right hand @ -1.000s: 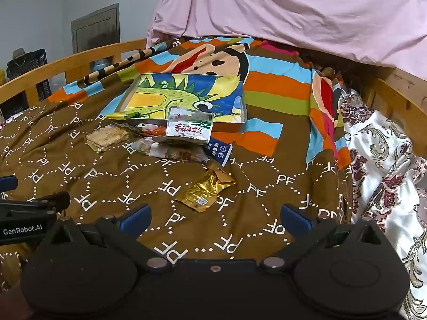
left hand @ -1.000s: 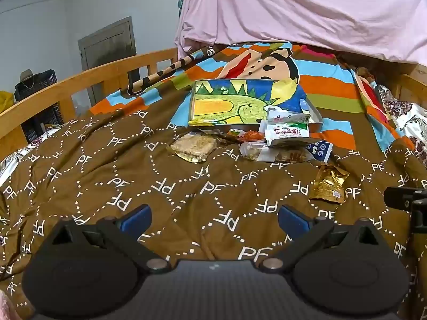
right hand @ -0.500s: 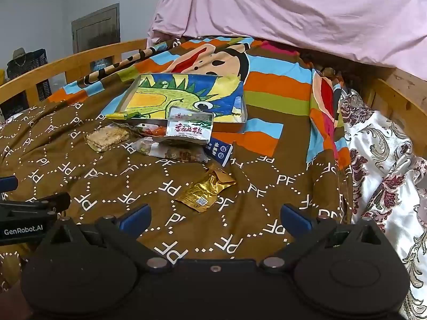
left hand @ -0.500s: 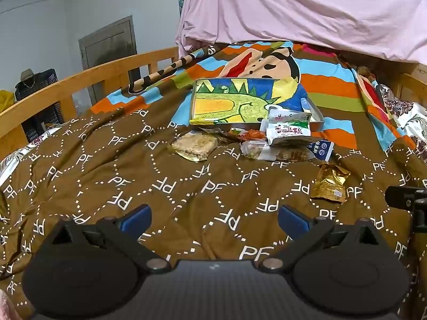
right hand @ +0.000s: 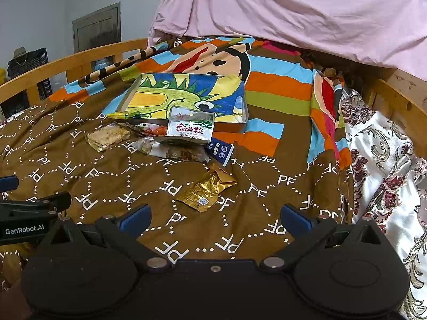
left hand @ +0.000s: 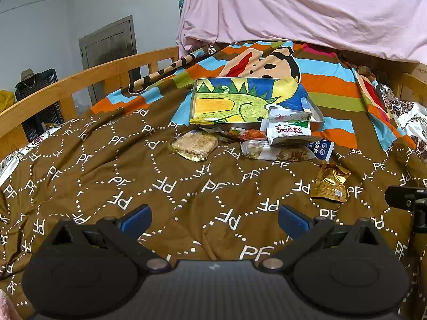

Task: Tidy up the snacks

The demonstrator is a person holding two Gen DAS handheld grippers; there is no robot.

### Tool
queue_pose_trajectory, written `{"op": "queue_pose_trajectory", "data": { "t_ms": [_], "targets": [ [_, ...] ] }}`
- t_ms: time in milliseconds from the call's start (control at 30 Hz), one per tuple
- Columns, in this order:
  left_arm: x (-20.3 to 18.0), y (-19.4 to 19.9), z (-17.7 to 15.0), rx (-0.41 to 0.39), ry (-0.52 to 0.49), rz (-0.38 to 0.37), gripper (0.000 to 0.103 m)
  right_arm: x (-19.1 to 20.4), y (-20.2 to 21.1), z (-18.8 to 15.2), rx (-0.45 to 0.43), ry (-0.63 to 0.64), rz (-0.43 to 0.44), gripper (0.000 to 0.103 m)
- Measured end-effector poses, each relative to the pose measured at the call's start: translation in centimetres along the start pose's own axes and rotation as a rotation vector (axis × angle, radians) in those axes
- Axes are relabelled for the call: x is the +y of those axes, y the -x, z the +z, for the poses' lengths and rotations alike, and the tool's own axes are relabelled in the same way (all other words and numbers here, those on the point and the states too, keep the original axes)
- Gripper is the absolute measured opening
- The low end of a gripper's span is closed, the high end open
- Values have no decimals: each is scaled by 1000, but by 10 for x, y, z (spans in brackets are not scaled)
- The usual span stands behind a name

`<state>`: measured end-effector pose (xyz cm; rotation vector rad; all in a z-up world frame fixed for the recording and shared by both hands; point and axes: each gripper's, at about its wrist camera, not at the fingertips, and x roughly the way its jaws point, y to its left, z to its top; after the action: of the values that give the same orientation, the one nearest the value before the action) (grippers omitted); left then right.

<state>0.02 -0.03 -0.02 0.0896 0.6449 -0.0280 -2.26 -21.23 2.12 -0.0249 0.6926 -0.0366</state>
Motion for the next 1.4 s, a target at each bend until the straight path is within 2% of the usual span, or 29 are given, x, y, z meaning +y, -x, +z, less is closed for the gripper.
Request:
{"op": "queue_pose_trajectory", "data": {
  "t_ms": [1233, 1400],
  "targets": [
    [3, 0, 0, 8, 8, 9, 103, 7, 0, -1, -9, 25, 14, 102],
    [6, -12, 2, 13, 9, 21, 103, 8, -4, 1, -5, 29, 19, 102]
  ]
}}
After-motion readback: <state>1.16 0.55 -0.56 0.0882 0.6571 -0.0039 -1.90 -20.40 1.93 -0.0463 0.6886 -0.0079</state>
